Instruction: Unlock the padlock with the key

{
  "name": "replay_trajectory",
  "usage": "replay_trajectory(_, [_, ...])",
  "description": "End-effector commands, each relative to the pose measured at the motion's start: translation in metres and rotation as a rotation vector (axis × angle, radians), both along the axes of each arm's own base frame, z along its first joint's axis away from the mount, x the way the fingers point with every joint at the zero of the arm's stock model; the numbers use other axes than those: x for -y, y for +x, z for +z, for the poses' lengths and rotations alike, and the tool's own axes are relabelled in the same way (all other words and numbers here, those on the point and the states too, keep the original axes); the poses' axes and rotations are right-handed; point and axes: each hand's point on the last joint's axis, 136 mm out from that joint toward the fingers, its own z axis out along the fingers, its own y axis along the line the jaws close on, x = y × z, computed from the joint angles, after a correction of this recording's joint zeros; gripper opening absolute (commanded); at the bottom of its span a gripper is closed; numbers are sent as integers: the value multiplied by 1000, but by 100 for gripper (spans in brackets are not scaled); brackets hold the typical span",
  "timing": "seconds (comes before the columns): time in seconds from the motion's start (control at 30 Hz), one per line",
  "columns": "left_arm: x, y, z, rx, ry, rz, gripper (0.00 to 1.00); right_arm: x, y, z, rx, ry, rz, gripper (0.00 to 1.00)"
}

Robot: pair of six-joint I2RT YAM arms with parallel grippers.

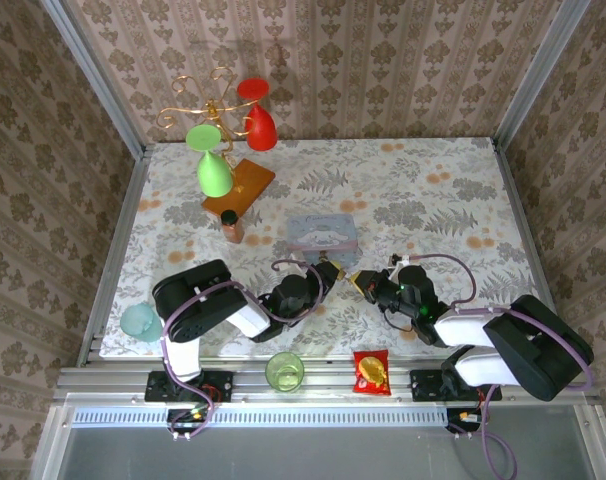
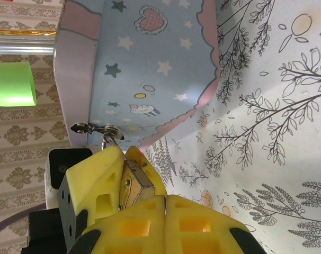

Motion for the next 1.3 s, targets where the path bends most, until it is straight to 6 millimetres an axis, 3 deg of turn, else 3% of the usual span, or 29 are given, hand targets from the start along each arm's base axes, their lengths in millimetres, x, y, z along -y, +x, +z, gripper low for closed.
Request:
replay_trajectory(0.0, [28, -23, 26, 29, -89, -129, 0, -11, 8, 31, 107, 24, 1, 0])
replay_trajectory(0.17, [38, -31, 33, 41, -103, -158, 0, -16, 15, 38, 140, 16, -9, 0])
replay_trajectory(0.37, [30, -32, 22, 23, -80, -136, 0, -31, 15, 49, 166, 25, 21, 0])
replay_trajectory(0.47, [22, -27, 16, 22, -59, -114, 0, -22, 6, 36, 143, -18, 24, 25])
replay_trajectory(0.53, [18, -23, 14, 27, -49, -103, 0, -12, -4, 25, 124, -71, 24, 26])
replay_trajectory(0.67, [14, -19, 13, 25, -47, -92, 0, -4, -20, 24, 149, -153, 85, 29])
replay_trajectory(0.8, [14, -17, 17, 33, -54, -91, 0, 1, -30, 25, 157, -210, 146, 22])
replay_trajectory(0.93, [19, -18, 23, 38, -69, -104, 0, 7, -33, 13, 120, -226, 136, 17])
replay_trajectory(1.03, [20, -19, 23, 35, -72, -106, 0, 1, -30, 16, 127, -190, 147, 10])
replay_trajectory(1.27, [20, -20, 27, 41, -79, -108, 0, -12, -22, 21, 139, -159, 170, 6])
